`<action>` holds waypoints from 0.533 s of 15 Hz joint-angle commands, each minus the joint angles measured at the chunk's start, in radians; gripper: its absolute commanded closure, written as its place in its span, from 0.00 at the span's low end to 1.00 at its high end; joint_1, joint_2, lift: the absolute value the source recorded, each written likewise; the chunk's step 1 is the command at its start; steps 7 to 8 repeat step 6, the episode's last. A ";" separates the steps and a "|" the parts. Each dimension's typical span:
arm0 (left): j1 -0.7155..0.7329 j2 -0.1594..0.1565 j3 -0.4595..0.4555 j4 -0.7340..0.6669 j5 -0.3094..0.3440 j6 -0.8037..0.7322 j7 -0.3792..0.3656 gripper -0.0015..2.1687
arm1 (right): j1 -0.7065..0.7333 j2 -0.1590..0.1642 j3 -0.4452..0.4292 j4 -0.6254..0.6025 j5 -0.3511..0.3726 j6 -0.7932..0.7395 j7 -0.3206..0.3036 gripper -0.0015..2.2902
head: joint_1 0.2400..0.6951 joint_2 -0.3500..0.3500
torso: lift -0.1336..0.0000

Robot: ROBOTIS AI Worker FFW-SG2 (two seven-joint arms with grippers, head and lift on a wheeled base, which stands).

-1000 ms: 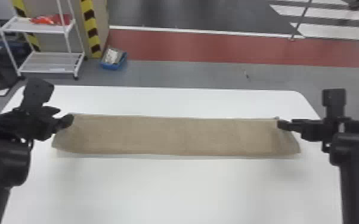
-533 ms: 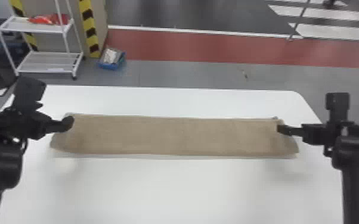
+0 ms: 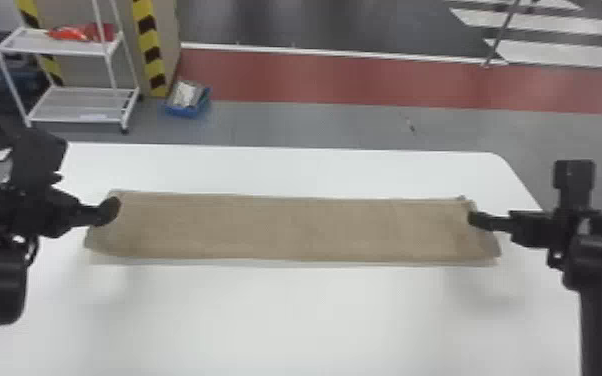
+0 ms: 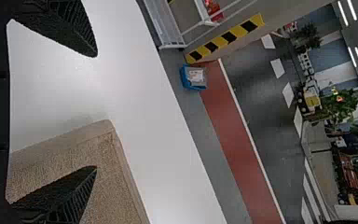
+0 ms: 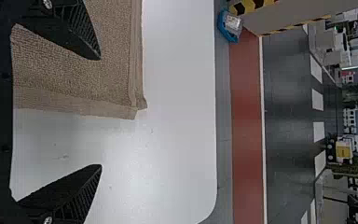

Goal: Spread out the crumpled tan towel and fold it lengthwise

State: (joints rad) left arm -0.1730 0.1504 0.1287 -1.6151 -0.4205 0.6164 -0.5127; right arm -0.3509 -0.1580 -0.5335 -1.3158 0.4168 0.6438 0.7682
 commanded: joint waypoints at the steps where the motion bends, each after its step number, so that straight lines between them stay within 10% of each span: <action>1: 0.010 0.000 0.002 -0.020 0.002 0.009 -0.006 0.01 | 0.004 0.000 -0.002 -0.005 -0.009 0.012 0.002 0.03 | 1.00 0.33 | 0.07; 8: 0.015 0.001 0.005 -0.031 0.002 0.027 -0.024 0.01 | 0.021 0.000 -0.003 -0.048 -0.023 0.052 0.003 0.03 | 1.00 0.33 | 0.07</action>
